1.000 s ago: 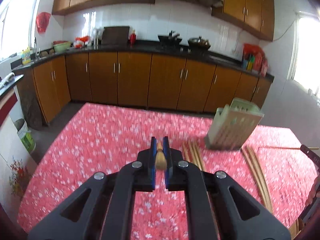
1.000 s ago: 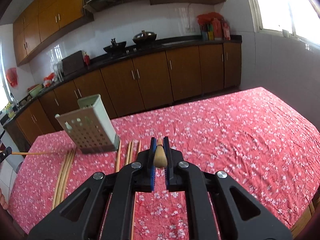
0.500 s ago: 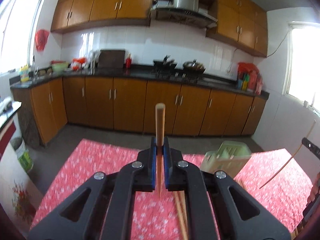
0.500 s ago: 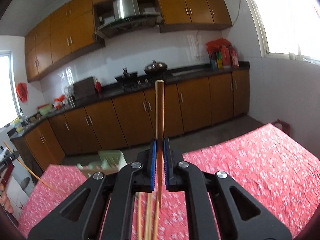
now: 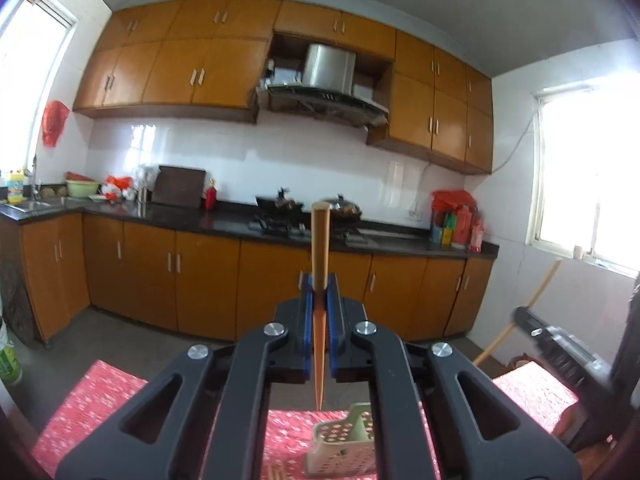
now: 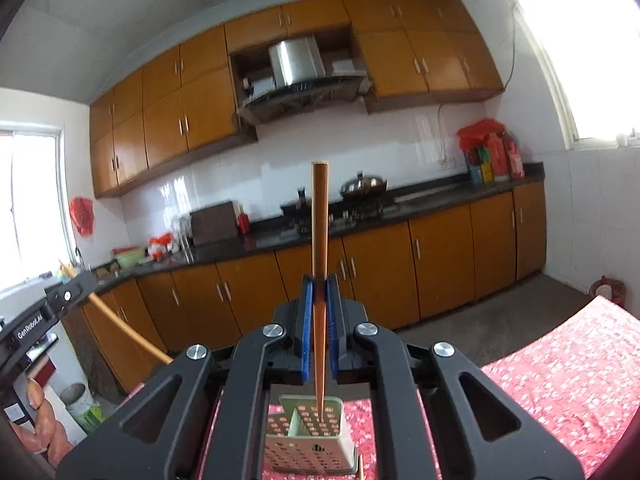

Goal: Organize utensils
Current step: 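Open the left tool over the holder while the right tool releases its chopstick, then lower the left tool onto another chopstick while the right tool grasps one too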

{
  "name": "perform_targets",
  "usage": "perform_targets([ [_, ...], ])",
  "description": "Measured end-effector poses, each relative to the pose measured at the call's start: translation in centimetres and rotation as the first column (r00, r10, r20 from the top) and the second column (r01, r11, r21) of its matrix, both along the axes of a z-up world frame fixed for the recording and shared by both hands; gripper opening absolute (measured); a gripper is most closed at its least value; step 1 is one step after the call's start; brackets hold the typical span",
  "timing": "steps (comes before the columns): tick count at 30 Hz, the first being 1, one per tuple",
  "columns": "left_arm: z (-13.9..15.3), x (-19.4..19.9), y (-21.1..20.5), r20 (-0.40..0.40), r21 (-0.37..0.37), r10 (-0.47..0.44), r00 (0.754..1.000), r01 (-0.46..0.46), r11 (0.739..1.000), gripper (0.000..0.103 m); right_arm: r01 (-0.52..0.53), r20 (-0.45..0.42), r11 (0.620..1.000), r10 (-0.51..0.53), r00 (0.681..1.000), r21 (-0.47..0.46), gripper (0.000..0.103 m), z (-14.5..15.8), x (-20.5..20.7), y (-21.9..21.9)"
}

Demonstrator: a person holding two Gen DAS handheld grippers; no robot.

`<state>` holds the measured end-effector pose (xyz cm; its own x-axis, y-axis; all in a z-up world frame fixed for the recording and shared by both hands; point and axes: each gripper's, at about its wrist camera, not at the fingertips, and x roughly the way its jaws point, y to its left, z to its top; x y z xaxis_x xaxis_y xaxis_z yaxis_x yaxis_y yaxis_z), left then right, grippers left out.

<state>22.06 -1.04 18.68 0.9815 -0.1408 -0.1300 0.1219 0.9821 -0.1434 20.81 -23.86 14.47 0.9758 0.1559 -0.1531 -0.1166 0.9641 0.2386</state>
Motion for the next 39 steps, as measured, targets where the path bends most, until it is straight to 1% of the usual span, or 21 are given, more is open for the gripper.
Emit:
perform_targets([
  [5,-3.7,2.8,-1.3,-0.094,0.0,-0.028,0.995,0.028,1.0,0.007,-0.02,-0.106,1.0,0.019,0.994,-0.002,0.007,-3.4,1.8,0.4],
  [9,-6.2,4.2,-1.6,-0.156,0.008,-0.034,0.987,0.036,0.999,0.007,-0.03,-0.137,0.999,0.028,0.99,-0.011,0.008,-4.2,1.8,0.5],
  [12,-7.3,4.6,-1.5,-0.19,-0.009,-0.044,0.981,0.043,0.999,0.007,-0.031,-0.148,0.999,0.029,0.989,-0.01,0.008,-4.3,1.7,0.4],
  [13,-7.5,4.4,-1.3,-0.196,-0.014,-0.043,0.98,0.041,0.999,0.008,-0.033,-0.153,0.999,0.03,0.988,-0.011,0.009,-4.2,1.6,0.4],
  [14,-7.7,4.3,-1.1,-0.201,-0.019,-0.041,0.979,0.038,0.999,0.009,-0.032,-0.156,0.999,0.03,0.987,-0.012,0.015,-4.3,1.4,0.3],
  [15,-7.8,4.3,-1.0,-0.205,-0.025,-0.041,0.978,0.036,0.999,0.012,-0.03,-0.156,0.999,0.027,0.987,-0.011,0.028,-4.3,1.3,0.3],
  [17,-7.6,3.9,-0.5,-0.203,-0.028,-0.034,0.979,0.029,0.999,0.019,-0.018,-0.141,1.0,0.016,0.99,-0.01,0.043,-3.9,0.6,0.1],
  [19,-7.3,3.1,-0.1,-0.194,-0.029,-0.026,0.981,0.021,0.999,0.026,-0.011,-0.125,1.0,0.009,0.992,-0.016,0.043,-3.4,-0.3,0.0],
  [24,-6.2,0.2,2.0,-0.173,-0.022,0.015,0.985,-0.019,1.0,0.036,0.014,-0.108,1.0,-0.014,0.994,-0.001,0.043,-2.3,-2.6,-1.8],
  [27,-6.6,-1.8,3.7,-0.187,-0.002,0.055,0.981,-0.057,0.998,0.038,0.055,-0.14,0.998,-0.055,0.989,-0.005,0.043,-3.0,-4.4,-3.5],
  [29,-7.5,-2.9,4.9,-0.208,0.011,0.079,0.975,-0.078,0.997,0.04,0.082,-0.189,0.997,-0.082,0.978,-0.012,0.043,-4.4,-5.1,-4.4],
  [31,-9.0,-3.9,6.0,-0.243,0.041,0.11,0.964,-0.103,0.994,0.041,0.096,-0.27,0.995,-0.101,0.958,-0.033,0.043,-6.5,-5.1,-5.1],
  [32,-10.0,-4.3,6.4,-0.267,0.059,0.122,0.956,-0.11,0.992,0.041,0.09,-0.332,0.995,-0.1,0.938,-0.045,0.043,-8.2,-4.9,-5.3],
  [34,-12.9,-4.9,7.1,-0.341,0.095,0.136,0.93,-0.11,0.989,0.041,0.038,-0.467,0.998,-0.052,0.883,-0.041,0.031,-12.3,-4.3,-5.4],
  [35,-14.2,-5.2,7.4,-0.372,0.098,0.132,0.919,-0.102,0.99,0.041,0.015,-0.516,0.999,-0.031,0.856,-0.036,0.023,-14.0,-4.2,-5.3],
  [36,-15.2,-5.4,7.7,-0.398,0.095,0.124,0.909,-0.094,0.991,0.041,-0.014,-0.565,1.0,-0.001,0.825,-0.024,0.019,-15.8,-4.1,-4.9],
  [37,-16.8,-5.7,8.0,-0.439,0.081,0.107,0.892,-0.08,0.994,0.041,-0.042,-0.604,0.999,0.028,0.796,-0.01,0.018,-17.6,-4.3,-4.5],
  [38,-18.2,-6.0,8.3,-0.475,0.064,0.092,0.875,-0.071,0.995,0.041,-0.057,-0.623,0.998,0.04,0.781,-0.008,0.017,-18.5,-4.5,-4.0],
  [39,-19.2,-6.3,8.4,-0.495,0.052,0.084,0.865,-0.067,0.996,0.04,-0.074,-0.642,0.997,0.05,0.765,-0.01,0.016,-19.7,-4.8,-3.4],
])
